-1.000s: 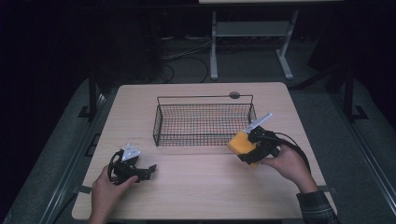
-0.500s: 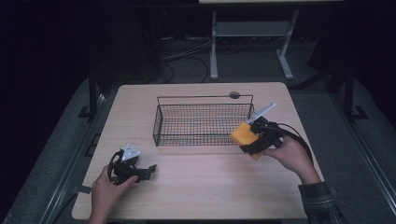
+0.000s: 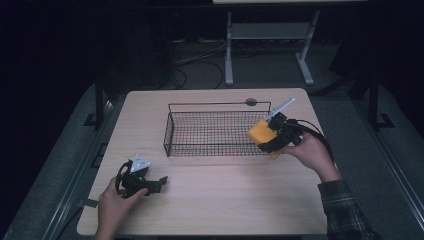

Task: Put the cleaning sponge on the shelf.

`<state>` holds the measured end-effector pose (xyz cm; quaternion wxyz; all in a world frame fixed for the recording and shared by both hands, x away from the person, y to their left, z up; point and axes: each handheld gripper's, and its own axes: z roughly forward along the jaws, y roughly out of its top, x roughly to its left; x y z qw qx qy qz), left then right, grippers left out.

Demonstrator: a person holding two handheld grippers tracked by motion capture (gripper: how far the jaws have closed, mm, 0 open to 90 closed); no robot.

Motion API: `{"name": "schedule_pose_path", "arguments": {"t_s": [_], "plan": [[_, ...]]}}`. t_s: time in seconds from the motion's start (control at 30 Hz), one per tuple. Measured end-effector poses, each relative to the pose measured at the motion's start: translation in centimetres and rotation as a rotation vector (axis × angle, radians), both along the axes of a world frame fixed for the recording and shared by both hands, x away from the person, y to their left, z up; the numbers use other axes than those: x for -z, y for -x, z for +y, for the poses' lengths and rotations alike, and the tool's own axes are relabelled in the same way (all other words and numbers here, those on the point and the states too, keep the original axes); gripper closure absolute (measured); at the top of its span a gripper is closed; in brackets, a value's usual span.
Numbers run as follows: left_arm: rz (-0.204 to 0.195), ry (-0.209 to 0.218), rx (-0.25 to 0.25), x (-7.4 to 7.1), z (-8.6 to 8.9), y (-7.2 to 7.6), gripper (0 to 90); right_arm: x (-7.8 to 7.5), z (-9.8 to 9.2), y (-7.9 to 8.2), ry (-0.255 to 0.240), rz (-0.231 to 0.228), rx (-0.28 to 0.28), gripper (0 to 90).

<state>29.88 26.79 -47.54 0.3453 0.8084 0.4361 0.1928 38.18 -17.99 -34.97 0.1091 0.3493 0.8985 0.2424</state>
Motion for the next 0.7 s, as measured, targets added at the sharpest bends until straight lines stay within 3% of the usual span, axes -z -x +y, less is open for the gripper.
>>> {"name": "schedule_pose_path", "arguments": {"t_s": [0.7], "plan": [[0.001, 0.001, -0.001, 0.0, 0.0, 0.0, 12.6, -0.1, 0.2, -3.7, -0.004, -0.007, 0.011, 22.4]]}}
